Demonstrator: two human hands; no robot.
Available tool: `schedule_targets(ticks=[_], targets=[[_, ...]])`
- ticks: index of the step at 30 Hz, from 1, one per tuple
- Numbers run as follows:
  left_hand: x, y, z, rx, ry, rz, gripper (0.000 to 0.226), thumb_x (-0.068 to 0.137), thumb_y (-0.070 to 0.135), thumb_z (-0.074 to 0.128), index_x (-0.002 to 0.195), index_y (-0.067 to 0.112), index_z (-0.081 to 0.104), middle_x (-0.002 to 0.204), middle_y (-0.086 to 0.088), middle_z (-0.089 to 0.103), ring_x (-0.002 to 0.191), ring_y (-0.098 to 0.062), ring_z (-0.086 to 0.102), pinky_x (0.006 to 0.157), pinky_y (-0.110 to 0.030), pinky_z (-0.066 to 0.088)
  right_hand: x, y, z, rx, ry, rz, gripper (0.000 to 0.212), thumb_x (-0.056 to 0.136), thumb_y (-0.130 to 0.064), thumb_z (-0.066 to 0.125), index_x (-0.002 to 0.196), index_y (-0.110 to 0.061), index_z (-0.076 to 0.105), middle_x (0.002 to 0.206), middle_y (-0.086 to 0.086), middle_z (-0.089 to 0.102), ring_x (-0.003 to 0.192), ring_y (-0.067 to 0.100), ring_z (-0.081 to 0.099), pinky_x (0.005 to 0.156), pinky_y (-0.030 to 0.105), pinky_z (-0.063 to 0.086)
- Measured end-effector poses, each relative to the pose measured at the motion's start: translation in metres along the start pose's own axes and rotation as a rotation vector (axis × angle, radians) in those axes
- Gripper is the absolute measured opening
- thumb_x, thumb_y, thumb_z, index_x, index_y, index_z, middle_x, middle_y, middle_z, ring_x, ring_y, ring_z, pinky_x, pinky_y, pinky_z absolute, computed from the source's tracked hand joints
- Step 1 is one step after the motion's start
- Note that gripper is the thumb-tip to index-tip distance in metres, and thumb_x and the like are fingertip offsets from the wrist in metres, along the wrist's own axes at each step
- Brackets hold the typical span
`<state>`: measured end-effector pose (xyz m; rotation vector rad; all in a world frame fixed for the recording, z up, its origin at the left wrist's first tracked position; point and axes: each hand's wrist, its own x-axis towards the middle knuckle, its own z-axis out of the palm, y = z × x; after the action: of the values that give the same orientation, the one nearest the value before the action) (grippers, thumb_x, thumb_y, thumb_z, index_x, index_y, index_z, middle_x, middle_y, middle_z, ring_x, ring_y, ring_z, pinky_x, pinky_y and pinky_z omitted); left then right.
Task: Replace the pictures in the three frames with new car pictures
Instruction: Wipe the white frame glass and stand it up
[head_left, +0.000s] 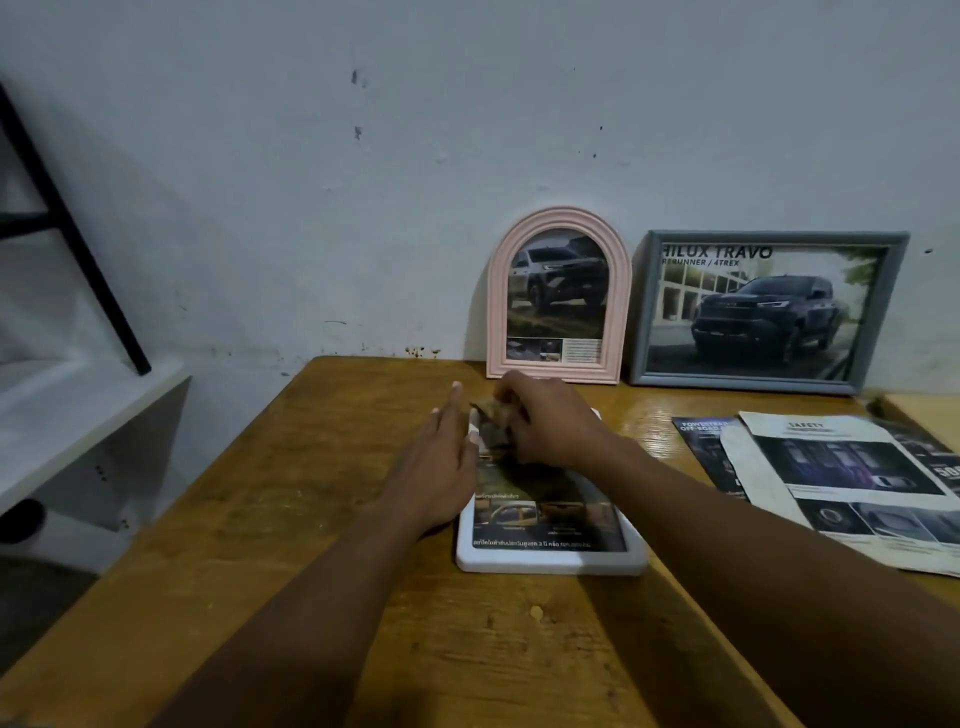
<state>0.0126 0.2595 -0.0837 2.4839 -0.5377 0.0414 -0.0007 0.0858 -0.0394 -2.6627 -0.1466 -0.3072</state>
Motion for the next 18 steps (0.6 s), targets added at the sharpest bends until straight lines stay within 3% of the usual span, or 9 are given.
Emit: schedule_targets(ticks=[3,6,10,13,18], targets=[[0.003,0.001,0.007,-0.022,0.012,0.034,0.069,0.109,0.034,0.034,0.162,0.031,-0.01,0.16,-0.008,0.038,0.138,-0.027,0.044,0.106,-0.037,0.036,-0.012,0.01,0.016,-0.029,-0.096,-0.042,0.029,0.094,-0.017,0.05,0.119,-0.029,0.057,0.12,0.003,0.065,0.107,0.025,0.06,0.087,0.044,0.052],[0.003,0.006,0.014,-0.064,-0.01,0.043,0.068,0.109,0.036,0.032,0.161,0.034,-0.013,0.161,-0.004,0.037,0.136,-0.024,0.046,0.096,-0.03,0.033,-0.016,0.016,0.019,-0.057,-0.105,-0.106,0.035,0.091,-0.018,0.051,0.123,-0.03,0.054,0.123,0.0,0.064,0.108,0.024,0.06,0.086,0.045,0.053],[0.002,0.005,0.02,-0.047,-0.044,0.039,0.069,0.108,0.046,0.027,0.157,0.04,-0.021,0.167,-0.002,0.026,0.148,-0.026,0.035,0.113,-0.042,0.035,-0.013,0.015,0.017,-0.121,-0.16,-0.145,0.044,0.087,-0.026,0.057,0.13,-0.034,0.049,0.13,0.002,0.059,0.114,0.026,0.057,0.088,0.045,0.052],[0.002,0.005,0.02,-0.026,-0.05,0.021,0.071,0.108,0.049,0.027,0.156,0.039,-0.025,0.169,-0.002,0.022,0.151,-0.027,0.03,0.118,-0.047,0.033,-0.01,0.019,0.016,-0.153,-0.182,-0.154,0.047,0.088,-0.028,0.058,0.134,-0.031,0.047,0.131,0.007,0.058,0.115,0.028,0.056,0.09,0.045,0.052],[0.002,0.008,0.019,0.029,-0.075,0.022,0.07,0.108,0.05,0.027,0.155,0.043,-0.025,0.171,-0.002,0.007,0.157,-0.024,0.006,0.122,-0.048,0.019,-0.007,0.024,0.018,-0.202,-0.16,-0.152,0.042,0.089,-0.034,0.058,0.129,-0.029,0.048,0.121,0.009,0.059,0.105,0.03,0.059,0.084,0.045,0.053]])
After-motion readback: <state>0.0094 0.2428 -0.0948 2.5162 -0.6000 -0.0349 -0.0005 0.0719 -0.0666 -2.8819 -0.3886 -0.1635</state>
